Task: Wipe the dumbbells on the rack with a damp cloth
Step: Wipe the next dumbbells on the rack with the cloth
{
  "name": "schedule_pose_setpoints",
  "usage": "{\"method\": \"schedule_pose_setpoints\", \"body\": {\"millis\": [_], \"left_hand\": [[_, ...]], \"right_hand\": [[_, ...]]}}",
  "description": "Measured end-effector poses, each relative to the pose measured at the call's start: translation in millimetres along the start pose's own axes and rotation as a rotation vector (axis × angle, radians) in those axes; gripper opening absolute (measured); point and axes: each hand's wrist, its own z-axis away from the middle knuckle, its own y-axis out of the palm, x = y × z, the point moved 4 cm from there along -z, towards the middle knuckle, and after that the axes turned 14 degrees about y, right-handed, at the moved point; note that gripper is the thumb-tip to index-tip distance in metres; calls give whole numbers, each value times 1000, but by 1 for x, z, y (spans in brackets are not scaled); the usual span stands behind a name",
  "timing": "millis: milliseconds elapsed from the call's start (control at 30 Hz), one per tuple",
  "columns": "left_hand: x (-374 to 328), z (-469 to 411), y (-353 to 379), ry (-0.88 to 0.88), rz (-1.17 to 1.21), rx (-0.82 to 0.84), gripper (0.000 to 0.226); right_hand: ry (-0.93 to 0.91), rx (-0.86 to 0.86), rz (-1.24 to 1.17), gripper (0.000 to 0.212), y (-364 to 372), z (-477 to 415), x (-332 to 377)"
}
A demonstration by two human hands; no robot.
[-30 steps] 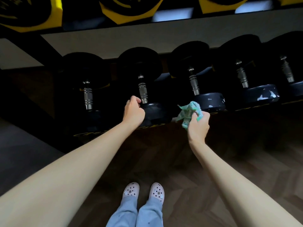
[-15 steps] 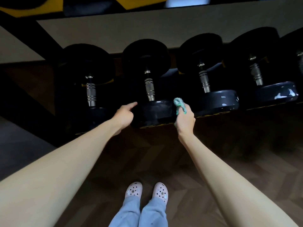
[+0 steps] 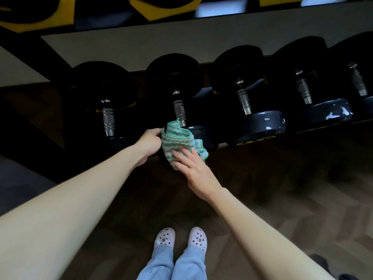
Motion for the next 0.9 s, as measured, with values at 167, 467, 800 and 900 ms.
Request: {"method": "schedule_pose_setpoints", "body": {"millis": [167, 467, 800, 900], "left_hand": [[21, -1, -2, -76, -46, -194, 53], [34, -1, -9, -151, 336, -356, 47], [20, -2, -17, -238, 639, -415, 51], [14, -1, -28, -220, 476, -388, 54]], "right_hand": [[492, -176, -352, 60, -16, 20, -43], [1216, 50, -843, 42, -18, -42, -110], [332, 414, -192, 45, -44, -123, 6], [227, 640, -98, 42, -36, -128, 28]]}}
